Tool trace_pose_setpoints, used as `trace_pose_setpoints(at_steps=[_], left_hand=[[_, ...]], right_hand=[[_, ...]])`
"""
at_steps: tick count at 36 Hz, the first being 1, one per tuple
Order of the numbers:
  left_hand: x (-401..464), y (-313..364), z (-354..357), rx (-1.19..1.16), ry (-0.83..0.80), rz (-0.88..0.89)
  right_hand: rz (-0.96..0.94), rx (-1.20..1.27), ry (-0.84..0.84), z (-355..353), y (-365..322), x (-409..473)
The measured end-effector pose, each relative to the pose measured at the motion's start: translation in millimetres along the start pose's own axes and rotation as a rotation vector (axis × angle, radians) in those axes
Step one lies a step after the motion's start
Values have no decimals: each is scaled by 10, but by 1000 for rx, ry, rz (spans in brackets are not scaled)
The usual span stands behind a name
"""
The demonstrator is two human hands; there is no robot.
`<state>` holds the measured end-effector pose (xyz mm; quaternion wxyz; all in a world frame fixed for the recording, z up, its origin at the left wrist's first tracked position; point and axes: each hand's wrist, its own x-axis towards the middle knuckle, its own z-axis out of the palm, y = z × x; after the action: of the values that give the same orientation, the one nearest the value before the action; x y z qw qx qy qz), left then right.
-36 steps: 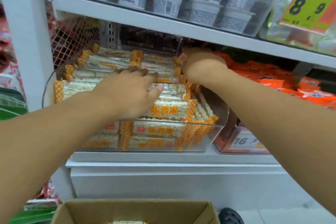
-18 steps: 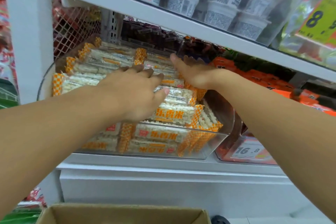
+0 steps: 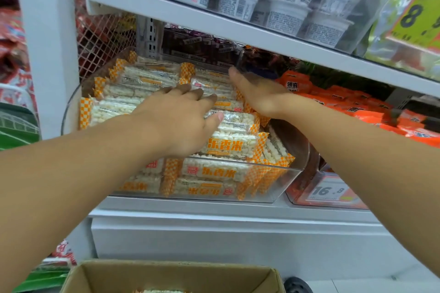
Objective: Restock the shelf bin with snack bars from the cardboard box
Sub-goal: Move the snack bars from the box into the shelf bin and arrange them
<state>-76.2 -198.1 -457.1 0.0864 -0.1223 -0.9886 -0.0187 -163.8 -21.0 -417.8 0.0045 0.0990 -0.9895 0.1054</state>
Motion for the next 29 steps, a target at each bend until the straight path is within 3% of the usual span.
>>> trace_pose_setpoints(at_steps=[3,5,9,13,20,25,29], left_hand=[[9,1,7,0,-8,0],[11,0,4,-1,-10,1],[17,4,4,2,-9,0],[12,7,13,5,6,-3],[11,9,18,-8,28,-4],[-16,19,-7,-11,38,1],[-29,27,-5,5,36,0]], right_hand=[[-105,-21,79,28,35,-142],[-165,-18,23,68,41,-206],[-62,116,-144,127,70,-188],[-21,147,-53,198,9,-75],[42,309,-61,187,-12,-33],[-79,-65,23,125,-8,-100],[-121,-39,34,133,43,-268]])
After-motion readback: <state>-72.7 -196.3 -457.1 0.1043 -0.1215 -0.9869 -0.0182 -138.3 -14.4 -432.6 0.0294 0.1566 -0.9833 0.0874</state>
